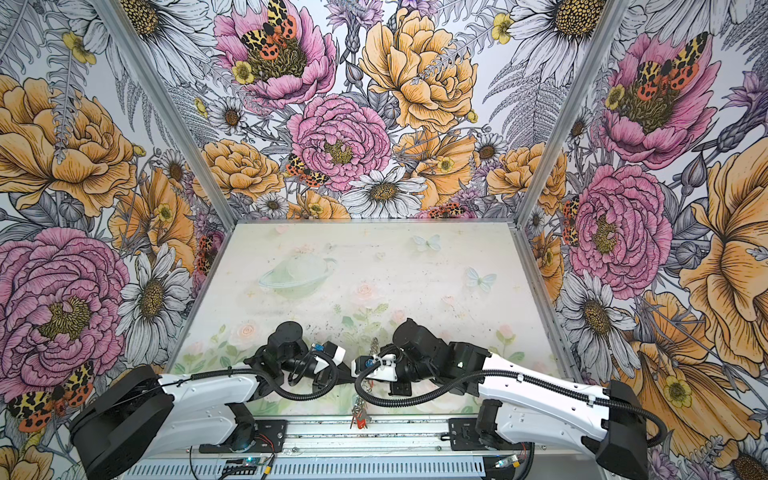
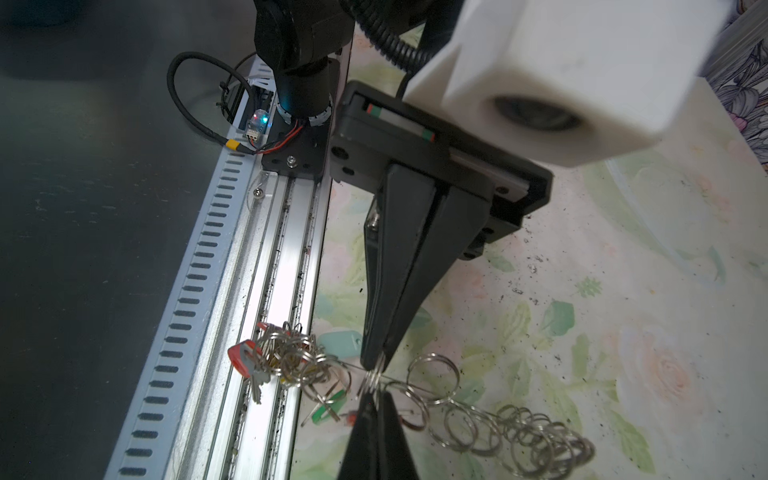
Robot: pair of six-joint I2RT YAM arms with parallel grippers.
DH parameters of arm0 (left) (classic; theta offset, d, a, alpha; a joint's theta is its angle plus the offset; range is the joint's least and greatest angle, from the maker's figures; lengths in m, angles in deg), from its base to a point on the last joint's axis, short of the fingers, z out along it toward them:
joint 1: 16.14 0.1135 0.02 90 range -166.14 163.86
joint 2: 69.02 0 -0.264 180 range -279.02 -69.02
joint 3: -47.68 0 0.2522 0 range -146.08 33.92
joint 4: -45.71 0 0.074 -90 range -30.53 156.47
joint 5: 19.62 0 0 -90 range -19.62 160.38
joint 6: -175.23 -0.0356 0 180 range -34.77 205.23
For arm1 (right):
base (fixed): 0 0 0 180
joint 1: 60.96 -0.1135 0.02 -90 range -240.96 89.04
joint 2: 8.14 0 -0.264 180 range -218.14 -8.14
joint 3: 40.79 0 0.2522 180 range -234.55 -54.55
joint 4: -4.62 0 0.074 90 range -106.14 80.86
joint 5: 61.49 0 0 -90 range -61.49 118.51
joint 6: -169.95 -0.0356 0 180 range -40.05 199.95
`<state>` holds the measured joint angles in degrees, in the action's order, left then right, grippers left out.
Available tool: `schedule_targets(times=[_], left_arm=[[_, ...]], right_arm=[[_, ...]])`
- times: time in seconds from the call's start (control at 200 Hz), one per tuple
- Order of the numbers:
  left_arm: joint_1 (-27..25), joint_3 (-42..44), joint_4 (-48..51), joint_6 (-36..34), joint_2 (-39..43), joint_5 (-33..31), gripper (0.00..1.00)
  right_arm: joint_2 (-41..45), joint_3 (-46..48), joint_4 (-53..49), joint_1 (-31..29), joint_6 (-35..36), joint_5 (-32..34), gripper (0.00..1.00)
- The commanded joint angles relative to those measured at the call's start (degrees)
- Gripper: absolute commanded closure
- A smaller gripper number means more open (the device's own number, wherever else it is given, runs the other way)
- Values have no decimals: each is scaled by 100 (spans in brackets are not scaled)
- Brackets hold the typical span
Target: Put the keys on the keyring
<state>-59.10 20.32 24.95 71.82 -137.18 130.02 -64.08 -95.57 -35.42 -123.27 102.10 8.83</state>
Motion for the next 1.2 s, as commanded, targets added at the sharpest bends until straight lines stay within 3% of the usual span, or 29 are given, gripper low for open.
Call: schedule_targets(times=[0.0, 0.205, 0.33, 0.46, 0.646, 0.826, 0.961, 1.191], left_arm=[[58, -151, -171, 2, 52, 30, 100], [169, -134, 187, -250, 292, -129, 100], [260, -272, 559, -486, 292, -119, 100], [523, -595, 1189, -892, 243, -111, 100], [1131, -871, 1295, -1125, 116, 167, 100], [1458, -1305, 1897, -1592, -312, 487, 100], [1568, -1335, 1932, -1760, -442, 497, 100], [1767, -1619, 2022, -1952, -794, 829, 100]], right_arm=[[213, 70, 171, -43, -42, 89, 100], [214, 6, -83, -37, -152, 588, 100], [140, -31, -53, 118, -75, 501, 100], [-15, -69, 217, 615, 114, 119, 100], [-344, -81, 692, 1283, 661, -428, 100], [-1084, -564, 795, 2170, 1313, -1451, 100], [-1409, -753, 789, 2570, 1777, -2198, 100], [-1357, -655, 753, 2725, 2194, -2813, 100]])
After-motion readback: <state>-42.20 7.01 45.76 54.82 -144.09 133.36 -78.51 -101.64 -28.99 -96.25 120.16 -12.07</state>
